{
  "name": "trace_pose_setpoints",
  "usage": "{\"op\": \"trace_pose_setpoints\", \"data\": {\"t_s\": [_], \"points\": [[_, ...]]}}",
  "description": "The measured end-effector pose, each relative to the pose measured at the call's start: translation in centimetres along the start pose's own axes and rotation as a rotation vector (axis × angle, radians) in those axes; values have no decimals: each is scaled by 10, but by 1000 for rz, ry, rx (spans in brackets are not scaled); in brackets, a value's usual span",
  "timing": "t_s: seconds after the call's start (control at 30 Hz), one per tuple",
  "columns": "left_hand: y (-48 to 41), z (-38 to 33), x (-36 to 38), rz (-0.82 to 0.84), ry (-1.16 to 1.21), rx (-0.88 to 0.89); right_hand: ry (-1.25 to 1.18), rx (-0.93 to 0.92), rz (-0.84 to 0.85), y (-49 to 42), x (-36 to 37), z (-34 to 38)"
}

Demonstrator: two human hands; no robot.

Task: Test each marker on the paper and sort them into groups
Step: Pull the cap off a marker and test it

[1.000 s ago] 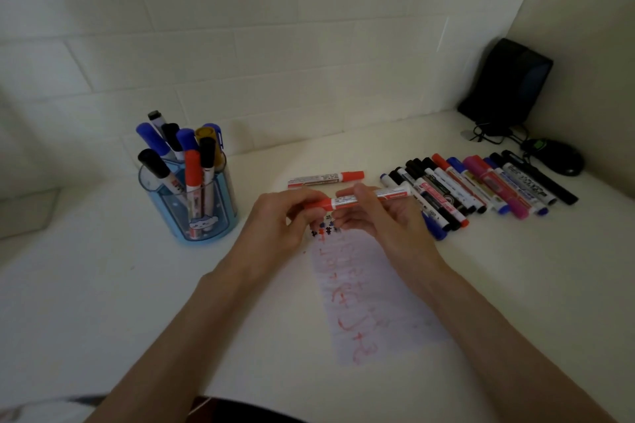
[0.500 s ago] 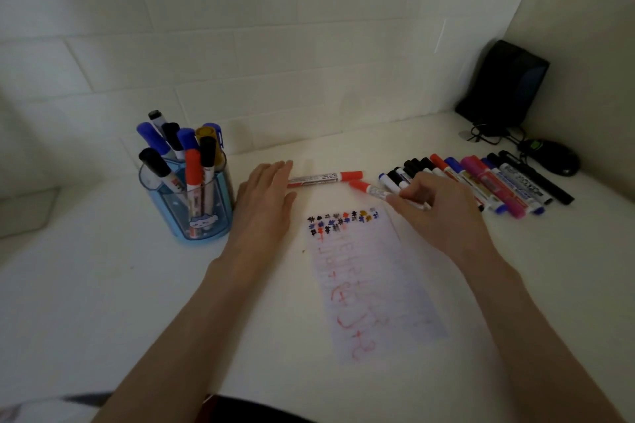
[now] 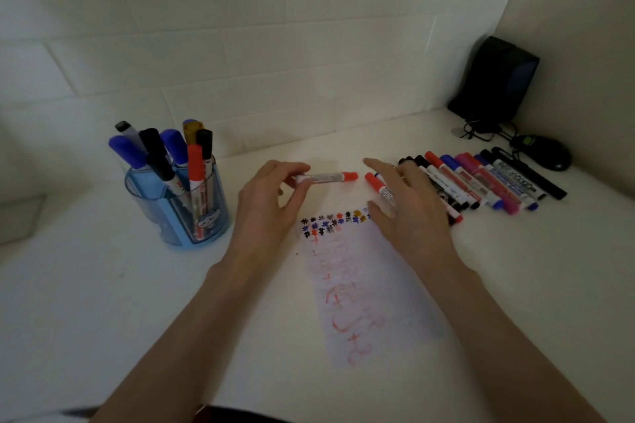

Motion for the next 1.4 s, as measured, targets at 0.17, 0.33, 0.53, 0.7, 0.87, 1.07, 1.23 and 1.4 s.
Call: {"op": "trace_pose_setpoints", "data": {"t_s": [0.17, 0.33, 0.53, 0.7, 0.87, 1.07, 1.23, 1.4], "points": [[2, -25, -8, -153, 265, 128, -120, -212, -174, -2, 5, 15], [1, -21, -1, 98, 342, 20, -576, 103, -72, -8, -6, 12], [12, -15, 17, 368, 103, 105, -1111, 299, 254, -1, -8, 18], [17, -18, 11, 360, 98, 106, -1058, 313, 309, 3, -4, 23], [17, -25, 12, 401, 51, 164, -1056, 291, 363, 4, -2, 27], [19, -2, -7, 387, 301, -9, -1152, 506, 37, -18, -32, -24], [22, -3, -5, 496, 245, 4, -1095, 531, 93, -12, -17, -30], [26, 3, -5, 644, 53, 122, -1173, 481, 163, -8, -12, -14]]}}
Point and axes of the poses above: each hand's wrist, its own y-axis away from the middle knuckle, its own x-axis out of the palm, z = x × y, the point moved 2 cm from there along -y, towards the middle knuckle, and after that the axes turned 8 degrees about x, right-handed, at the moved point
